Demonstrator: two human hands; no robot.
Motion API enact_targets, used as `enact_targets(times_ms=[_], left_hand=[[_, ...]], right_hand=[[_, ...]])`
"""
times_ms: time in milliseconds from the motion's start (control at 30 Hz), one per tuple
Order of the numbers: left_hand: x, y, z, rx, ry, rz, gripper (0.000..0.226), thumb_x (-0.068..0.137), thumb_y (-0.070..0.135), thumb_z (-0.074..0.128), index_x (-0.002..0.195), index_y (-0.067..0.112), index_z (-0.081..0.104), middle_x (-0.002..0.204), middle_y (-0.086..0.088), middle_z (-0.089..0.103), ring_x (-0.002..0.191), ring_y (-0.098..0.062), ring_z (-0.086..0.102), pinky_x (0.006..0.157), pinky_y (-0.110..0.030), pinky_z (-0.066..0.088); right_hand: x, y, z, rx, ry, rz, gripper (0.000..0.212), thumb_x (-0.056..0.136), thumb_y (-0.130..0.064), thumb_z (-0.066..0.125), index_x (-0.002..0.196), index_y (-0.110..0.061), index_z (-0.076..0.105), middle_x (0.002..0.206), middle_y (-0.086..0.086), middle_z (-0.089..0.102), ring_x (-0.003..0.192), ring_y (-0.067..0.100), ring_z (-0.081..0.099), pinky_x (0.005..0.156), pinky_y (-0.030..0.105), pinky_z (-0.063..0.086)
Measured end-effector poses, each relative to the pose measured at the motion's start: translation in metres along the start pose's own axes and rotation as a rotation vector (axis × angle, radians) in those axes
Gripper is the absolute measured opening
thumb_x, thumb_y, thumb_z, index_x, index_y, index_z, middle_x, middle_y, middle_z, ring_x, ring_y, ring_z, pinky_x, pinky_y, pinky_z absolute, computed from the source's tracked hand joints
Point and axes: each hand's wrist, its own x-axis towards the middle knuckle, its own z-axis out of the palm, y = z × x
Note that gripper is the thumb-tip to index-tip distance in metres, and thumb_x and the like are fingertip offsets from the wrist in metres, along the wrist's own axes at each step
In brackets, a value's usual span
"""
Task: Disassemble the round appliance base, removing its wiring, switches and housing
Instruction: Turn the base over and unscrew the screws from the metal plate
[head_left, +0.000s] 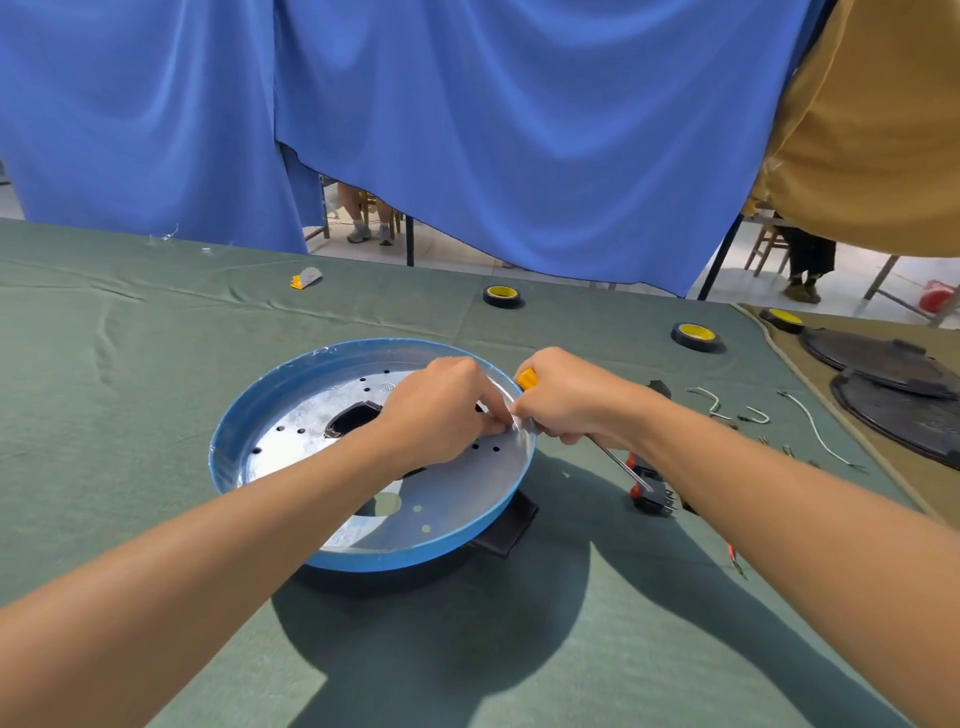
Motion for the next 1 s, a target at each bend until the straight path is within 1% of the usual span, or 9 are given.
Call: enact_targets(times_ms=[100, 167, 300, 367, 400, 533, 700, 867, 1000], left_hand=[[-0.001, 0.001, 0.000, 0.035, 0.015, 0.020, 0.016, 0.088, 0.021, 0.067, 0.094, 0.032, 0.077, 0.105, 0.004, 0.066, 0.097, -0.021, 0.059, 0.077, -0.042, 0.054], [-0.002, 0.002, 0.001, 0.056, 0.005, 0.055, 0.016, 0.091, 0.019, 0.063, 0.097, 0.028, 0.076, 0.105, 0.004, 0.063, 0.099, -0.022, 0.058, 0.079, -0.042, 0.052], [0.000, 0.002, 0.005, 0.239, -0.037, 0.151, 0.020, 0.098, 0.021, 0.052, 0.106, 0.013, 0.069, 0.110, -0.005, 0.053, 0.107, -0.024, 0.047, 0.084, -0.045, 0.046], [0.001, 0.002, 0.008, 0.359, -0.077, 0.182, 0.016, 0.098, 0.018, 0.048, 0.099, 0.005, 0.058, 0.110, -0.009, 0.048, 0.106, -0.027, 0.042, 0.086, -0.043, 0.043], [0.001, 0.003, 0.008, 0.424, -0.096, 0.193, 0.012, 0.097, 0.016, 0.047, 0.094, 0.006, 0.051, 0.110, -0.010, 0.047, 0.104, -0.028, 0.041, 0.086, -0.042, 0.042], [-0.001, 0.007, 0.008, 0.604, -0.112, 0.215, 0.006, 0.097, 0.019, 0.041, 0.093, 0.015, 0.040, 0.111, -0.011, 0.044, 0.101, -0.028, 0.038, 0.088, -0.039, 0.041], [-0.003, 0.008, 0.013, 0.646, -0.051, 0.192, 0.017, 0.097, 0.022, 0.039, 0.104, 0.009, 0.048, 0.112, -0.011, 0.044, 0.101, -0.028, 0.039, 0.085, -0.035, 0.040], [-0.003, 0.008, 0.013, 0.639, -0.022, 0.188, 0.020, 0.098, 0.024, 0.040, 0.107, 0.008, 0.050, 0.112, -0.009, 0.044, 0.099, -0.026, 0.038, 0.079, -0.032, 0.037], [-0.002, 0.010, 0.013, 0.633, -0.009, 0.150, 0.018, 0.097, 0.021, 0.040, 0.105, 0.008, 0.050, 0.110, -0.010, 0.045, 0.097, -0.027, 0.038, 0.075, -0.030, 0.029]], right_hand=[[0.000, 0.001, 0.001, 0.024, -0.007, -0.014, 0.015, 0.077, 0.005, 0.045, 0.073, -0.009, 0.047, 0.060, 0.010, 0.037, 0.054, 0.022, 0.028, 0.044, 0.025, 0.022], [0.001, 0.002, 0.002, 0.033, -0.004, -0.014, 0.016, 0.080, 0.004, 0.043, 0.071, -0.009, 0.045, 0.060, 0.009, 0.038, 0.054, 0.022, 0.029, 0.044, 0.025, 0.022], [0.002, 0.003, 0.003, 0.034, -0.002, -0.012, 0.015, 0.082, 0.002, 0.043, 0.073, -0.010, 0.046, 0.063, 0.011, 0.041, 0.061, 0.024, 0.032, 0.045, 0.027, 0.024], [0.003, 0.004, 0.004, 0.050, -0.002, -0.016, 0.015, 0.082, 0.002, 0.043, 0.074, -0.011, 0.044, 0.065, 0.011, 0.040, 0.062, 0.024, 0.032, 0.046, 0.028, 0.023], [0.002, 0.004, 0.004, 0.058, -0.001, -0.018, 0.016, 0.082, 0.002, 0.043, 0.075, -0.011, 0.044, 0.066, 0.011, 0.039, 0.062, 0.024, 0.031, 0.046, 0.028, 0.023], [0.001, 0.005, 0.004, 0.080, -0.009, -0.022, 0.016, 0.082, 0.002, 0.041, 0.080, -0.012, 0.047, 0.071, 0.012, 0.041, 0.063, 0.024, 0.032, 0.045, 0.027, 0.023], [0.000, 0.003, 0.003, 0.064, -0.028, -0.017, 0.014, 0.084, 0.001, 0.041, 0.082, -0.010, 0.049, 0.075, 0.013, 0.044, 0.067, 0.025, 0.034, 0.046, 0.027, 0.025], [-0.002, 0.002, 0.002, 0.048, -0.038, -0.017, 0.013, 0.087, 0.000, 0.042, 0.083, -0.008, 0.052, 0.074, 0.013, 0.046, 0.062, 0.024, 0.034, 0.045, 0.027, 0.026], [-0.002, 0.004, 0.002, 0.065, -0.032, -0.017, 0.013, 0.088, -0.002, 0.042, 0.079, -0.008, 0.050, 0.072, 0.013, 0.046, 0.059, 0.023, 0.033, 0.042, 0.024, 0.025]])
